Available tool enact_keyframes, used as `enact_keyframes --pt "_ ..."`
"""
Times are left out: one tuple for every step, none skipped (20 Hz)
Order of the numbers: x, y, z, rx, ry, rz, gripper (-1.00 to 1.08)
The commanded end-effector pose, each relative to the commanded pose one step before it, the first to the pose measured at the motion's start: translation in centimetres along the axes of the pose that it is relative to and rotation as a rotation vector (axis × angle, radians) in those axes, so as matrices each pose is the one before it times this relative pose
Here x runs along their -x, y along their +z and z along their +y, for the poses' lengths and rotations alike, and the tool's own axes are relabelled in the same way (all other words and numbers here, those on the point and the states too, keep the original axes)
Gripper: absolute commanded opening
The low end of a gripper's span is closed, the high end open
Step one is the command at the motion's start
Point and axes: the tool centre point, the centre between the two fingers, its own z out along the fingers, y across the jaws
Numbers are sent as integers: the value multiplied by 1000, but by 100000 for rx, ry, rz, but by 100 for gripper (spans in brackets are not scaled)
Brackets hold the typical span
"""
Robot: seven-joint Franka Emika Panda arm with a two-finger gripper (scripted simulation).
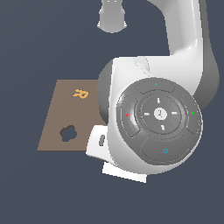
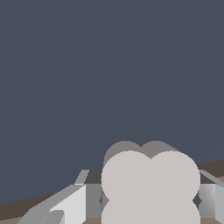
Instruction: Insert a designated object into the corresponding slot on a board.
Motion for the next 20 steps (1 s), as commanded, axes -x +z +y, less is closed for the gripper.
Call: enact_keyframes --pt "-464 -89 1496 -36 6717 62 -100" --pt "-177 -17 590 -1 2593 1 -100" --pt "-176 -17 587 -1 2579 1 -100" --pt "-175 -17 588 -1 2579 1 -100" --pt "-175 -17 591 -1 2588 1 -100" --pt "-175 -17 594 -1 2599 1 -100" --pt "-175 -17 597 -1 2610 1 -100" --pt "-175 -17 603 -1 2631 1 -100" --pt "-176 -17 609 -1 2657 1 -100" --pt "-177 -18 617 -1 2687 1 -100" --pt "-178 -18 627 -1 2722 1 -100" --pt "-179 -18 637 -1 2763 1 -100" --pt "-181 -18 648 -1 2808 1 -100" --pt "-183 -19 661 -1 2859 1 -100" --pt "-184 -19 674 -1 2913 1 -100" --pt "-186 -19 689 -1 2973 1 -100" --pt "-188 -20 704 -1 3037 1 -100" --pt "-191 -20 721 -1 3105 0 -100" --pt "-193 -20 739 -1 3176 0 -100" --pt "-193 -20 748 0 3212 0 -100"
